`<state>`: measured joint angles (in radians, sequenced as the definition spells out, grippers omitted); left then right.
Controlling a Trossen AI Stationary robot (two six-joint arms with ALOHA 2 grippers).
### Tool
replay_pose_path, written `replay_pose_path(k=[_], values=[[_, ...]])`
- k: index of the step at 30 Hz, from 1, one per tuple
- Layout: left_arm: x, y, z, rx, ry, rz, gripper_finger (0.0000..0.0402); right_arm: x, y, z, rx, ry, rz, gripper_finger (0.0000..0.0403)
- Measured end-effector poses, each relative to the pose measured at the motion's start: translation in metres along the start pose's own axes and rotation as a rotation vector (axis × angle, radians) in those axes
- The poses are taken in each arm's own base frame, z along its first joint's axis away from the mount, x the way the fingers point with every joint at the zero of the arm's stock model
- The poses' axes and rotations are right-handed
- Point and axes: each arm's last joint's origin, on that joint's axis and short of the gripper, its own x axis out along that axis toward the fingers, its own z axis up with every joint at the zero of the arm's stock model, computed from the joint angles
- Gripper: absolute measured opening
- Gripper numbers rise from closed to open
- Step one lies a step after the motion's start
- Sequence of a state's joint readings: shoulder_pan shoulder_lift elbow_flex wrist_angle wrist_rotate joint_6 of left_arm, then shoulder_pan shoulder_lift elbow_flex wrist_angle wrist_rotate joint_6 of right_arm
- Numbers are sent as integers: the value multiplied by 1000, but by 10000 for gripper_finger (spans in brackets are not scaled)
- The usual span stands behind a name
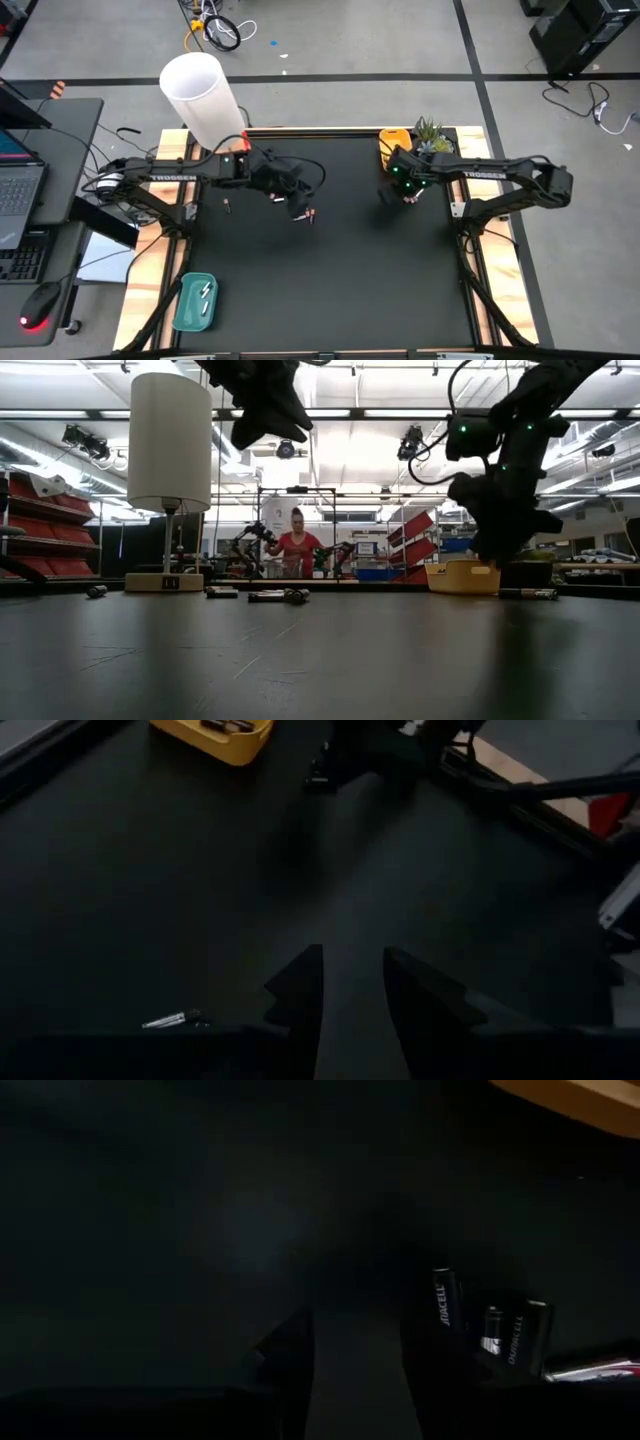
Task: Sort batteries
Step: Put the black battery into the yellow bin
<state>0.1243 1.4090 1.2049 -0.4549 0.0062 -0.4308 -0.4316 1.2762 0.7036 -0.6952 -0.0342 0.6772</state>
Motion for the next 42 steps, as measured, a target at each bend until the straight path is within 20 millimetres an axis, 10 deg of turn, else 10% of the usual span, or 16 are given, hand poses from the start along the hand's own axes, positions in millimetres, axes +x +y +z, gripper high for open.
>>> replay_pose_path(k=[42], values=[[-1,14,8,-126,-70,99,121,38,-26,-9,-92,-32,-134,176]])
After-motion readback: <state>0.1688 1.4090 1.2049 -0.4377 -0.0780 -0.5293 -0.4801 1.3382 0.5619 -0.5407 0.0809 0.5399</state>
